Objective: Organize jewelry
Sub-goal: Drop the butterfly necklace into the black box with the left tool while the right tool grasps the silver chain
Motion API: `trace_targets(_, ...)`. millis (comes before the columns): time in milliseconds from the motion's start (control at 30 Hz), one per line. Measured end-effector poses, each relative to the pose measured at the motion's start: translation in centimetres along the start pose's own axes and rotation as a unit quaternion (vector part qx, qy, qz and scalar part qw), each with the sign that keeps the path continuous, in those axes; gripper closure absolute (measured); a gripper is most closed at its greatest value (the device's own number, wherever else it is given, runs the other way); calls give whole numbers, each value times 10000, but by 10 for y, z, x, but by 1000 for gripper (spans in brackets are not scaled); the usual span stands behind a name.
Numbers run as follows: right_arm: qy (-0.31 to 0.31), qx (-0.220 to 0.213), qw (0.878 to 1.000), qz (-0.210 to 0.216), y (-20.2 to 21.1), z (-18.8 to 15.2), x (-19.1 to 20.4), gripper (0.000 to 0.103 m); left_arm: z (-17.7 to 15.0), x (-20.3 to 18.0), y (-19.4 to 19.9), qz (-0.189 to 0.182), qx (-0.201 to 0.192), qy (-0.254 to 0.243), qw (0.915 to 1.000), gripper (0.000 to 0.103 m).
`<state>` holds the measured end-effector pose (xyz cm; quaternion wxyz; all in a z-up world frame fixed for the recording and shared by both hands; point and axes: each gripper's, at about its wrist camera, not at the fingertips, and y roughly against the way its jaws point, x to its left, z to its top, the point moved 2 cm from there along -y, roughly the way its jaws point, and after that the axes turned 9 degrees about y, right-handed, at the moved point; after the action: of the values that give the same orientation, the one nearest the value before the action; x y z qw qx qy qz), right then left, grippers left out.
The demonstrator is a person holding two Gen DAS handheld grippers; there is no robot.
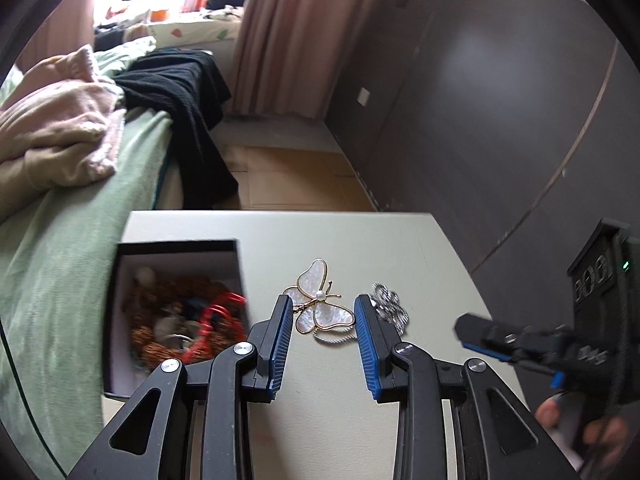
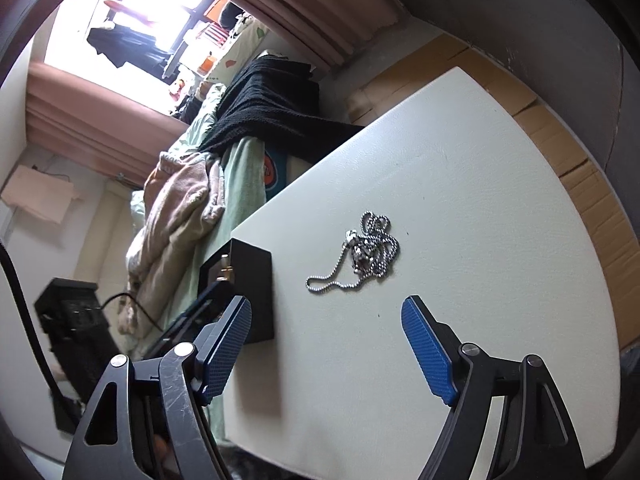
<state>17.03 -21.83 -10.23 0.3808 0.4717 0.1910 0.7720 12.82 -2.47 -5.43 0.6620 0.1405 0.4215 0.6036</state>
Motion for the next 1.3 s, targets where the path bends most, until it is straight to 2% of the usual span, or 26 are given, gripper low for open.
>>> trace_targets(133,191,18,9995,-262,-15,4,5,35,9,16,8,0,-98,209,9997,70)
trace_targets(233,446,18,9958,-803,-29,9,8,36,16,27,9,4,-131,323,9994,70)
trace_targets(333,789,56,9868,-1414,-43,13,9,36,21,36,11,26,-173,431,9989,70)
trace_targets(433,1089,136,9773,-1814,-55,16,11,36,26,45,10,30,-180,530,9984,70)
trace_targets(567,1289,233,9706,-2020,-70,18,13,36,31,53,9,47,-182,607,9980,70)
trace_targets(700,1654,281,9534,-2508,-82,16,20,36,33,58,8,77,-171,669,9976,70)
trace_targets(767,1968,412,9379,-2827,-85,13,26,43,33,60,9,98,-162,685,9975,70)
trace_targets(800,2002,407,9393,-2757,-84,12,28,49,32,60,9,118,-157,685,9975,70)
trace_targets(833,2013,422,9400,-2720,-81,11,29,60,32,61,9,134,-152,678,9975,70)
trace_targets(867,2073,457,9350,-2841,-79,11,29,76,31,61,9,142,-150,679,9975,70)
trace_targets(900,2009,481,9409,-2684,-75,12,27,82,31,61,10,141,-145,692,9974,70)
trace_targets(967,1682,462,9577,-2290,-66,13,18,84,30,63,12,123,-121,749,9970,70)
trace_targets(1100,995,451,9805,-1635,-48,12,-1,85,26,68,20,170,-122,823,9964,70)
trace_targets(1233,748,240,9889,-1263,-26,3,-1,85,24,73,26,271,-136,922,9953,69)
trace_targets(1300,696,80,9923,-1024,-13,1,4,85,25,75,28,267,-97,990,9947,65)
